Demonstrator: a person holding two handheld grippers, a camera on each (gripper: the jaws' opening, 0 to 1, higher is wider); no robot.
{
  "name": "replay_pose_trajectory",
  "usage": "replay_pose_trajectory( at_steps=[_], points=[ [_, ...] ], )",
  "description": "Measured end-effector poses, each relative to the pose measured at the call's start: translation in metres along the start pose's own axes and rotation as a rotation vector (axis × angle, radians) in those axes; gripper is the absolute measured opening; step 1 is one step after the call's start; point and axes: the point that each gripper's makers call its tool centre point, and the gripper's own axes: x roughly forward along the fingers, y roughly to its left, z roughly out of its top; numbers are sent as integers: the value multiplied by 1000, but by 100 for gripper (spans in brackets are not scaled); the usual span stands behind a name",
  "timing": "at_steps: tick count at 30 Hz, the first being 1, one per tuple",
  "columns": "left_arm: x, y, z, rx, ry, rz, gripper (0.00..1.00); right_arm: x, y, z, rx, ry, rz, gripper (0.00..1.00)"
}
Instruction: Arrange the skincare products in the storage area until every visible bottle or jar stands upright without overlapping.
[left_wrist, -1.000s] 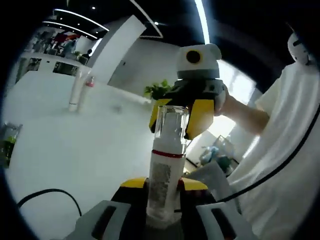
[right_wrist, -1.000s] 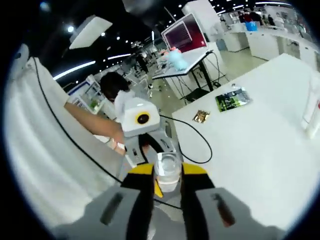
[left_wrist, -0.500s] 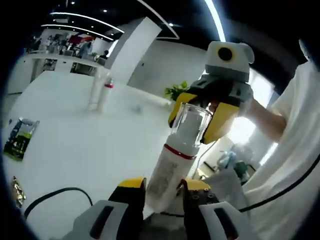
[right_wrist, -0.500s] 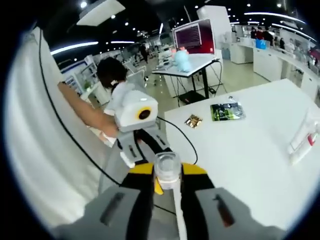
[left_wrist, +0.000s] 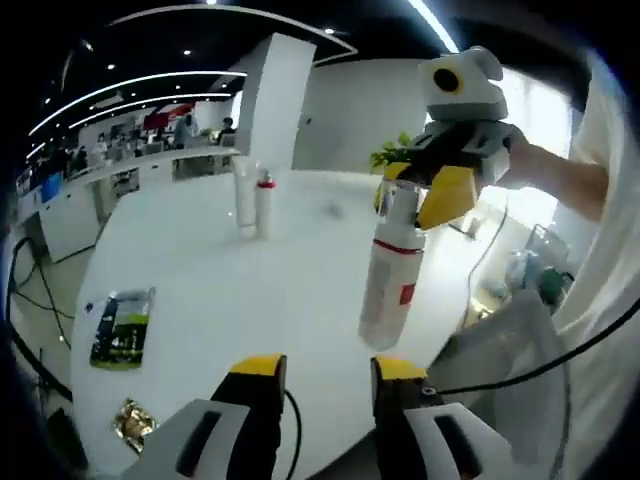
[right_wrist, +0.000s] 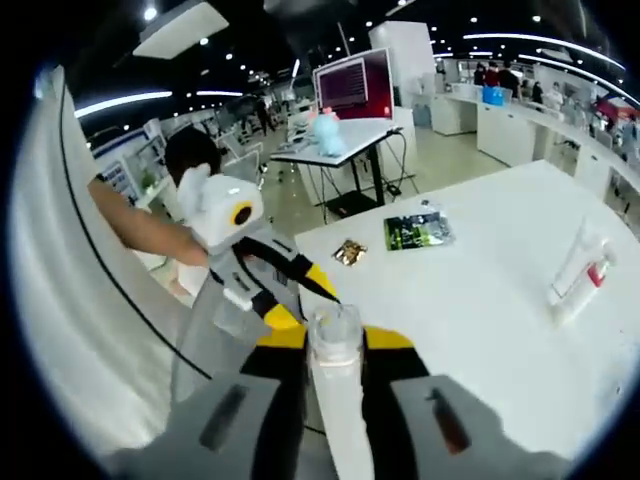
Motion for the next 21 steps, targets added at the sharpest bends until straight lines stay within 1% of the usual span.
replay_pose_trajectory(
  at_steps=[1,2,3,4,5,7,10,11,13,15,17,18,19,21],
  points=[
    [-3,20,-11,-6,62,77,35,0,0,-1,4,2,-1,18],
    [-6,32,-19,-17,109,139,35,0,0,-2,6,3,-1,18],
    [-9,43,-25,-11,142,175,37,1,-1,-3,9,5,-4,18],
    [-6,46,-23,-13,115,181,38,1,-2,-3,12,7,-5,18],
    [-8,50,-27,-23,133,195,39,1,-2,-4,16,10,-3,18],
    [-7,54,-31,-12,135,195,39,2,-3,-5,17,12,-11,18],
    [-8,58,-41,18,171,212,40,1,-5,-5,15,14,-21,18],
    [-9,60,-47,35,193,220,41,1,-6,-6,16,15,-24,18],
    [-8,61,-54,35,209,227,45,1,-8,-7,20,18,-29,18],
    [-8,63,-61,21,217,235,49,1,-10,-8,26,20,-36,18],
    [-8,65,-67,-9,212,249,52,1,-12,-11,31,24,-44,18],
    [-7,65,-69,-30,211,250,54,1,-12,-12,34,29,-44,18],
    [-6,66,-69,-87,200,261,55,1,-11,-14,32,32,-45,18],
    [-3,69,-67,-76,192,265,57,2,-11,-15,32,37,-41,18]
  ],
)
